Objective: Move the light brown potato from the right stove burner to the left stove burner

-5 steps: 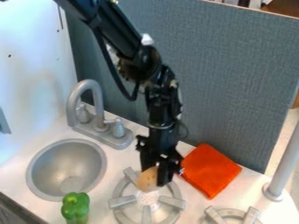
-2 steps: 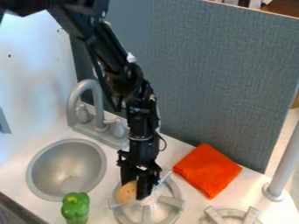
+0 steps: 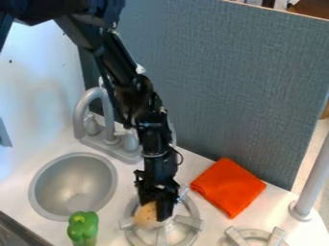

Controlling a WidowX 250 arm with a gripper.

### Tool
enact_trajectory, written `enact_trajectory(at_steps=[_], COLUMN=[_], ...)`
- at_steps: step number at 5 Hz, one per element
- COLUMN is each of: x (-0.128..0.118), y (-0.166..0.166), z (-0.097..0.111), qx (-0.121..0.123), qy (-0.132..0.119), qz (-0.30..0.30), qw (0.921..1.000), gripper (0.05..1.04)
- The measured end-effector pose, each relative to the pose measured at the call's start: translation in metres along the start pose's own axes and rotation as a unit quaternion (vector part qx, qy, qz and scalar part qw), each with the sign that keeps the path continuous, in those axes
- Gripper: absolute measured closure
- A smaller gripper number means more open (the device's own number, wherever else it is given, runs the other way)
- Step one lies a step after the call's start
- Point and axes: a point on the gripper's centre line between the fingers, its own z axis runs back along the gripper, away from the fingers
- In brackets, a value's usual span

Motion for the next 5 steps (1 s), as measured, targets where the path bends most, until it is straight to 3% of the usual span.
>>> enact_trajectory(at_steps=[1, 2, 3, 4, 5], x=[0.009, 0.007, -0.005, -0.016, -0.032], y=[0.001, 0.001, -0.003, -0.013, -0.018], z=[-0.004, -0.004, 0.024, 0.059, 0.078], qx=[-0.025, -0.017, 0.024, 0.056, 0.079], qy=[-0.030, -0.050, -0.095, -0.144, -0.160], qz=[-0.011, -0.001, 0.010, 0.007, 0.021], qw=[0.9992, 0.9986, 0.9952, 0.9879, 0.9838], gripper=[0.439, 0.197, 0.087, 0.085, 0.085])
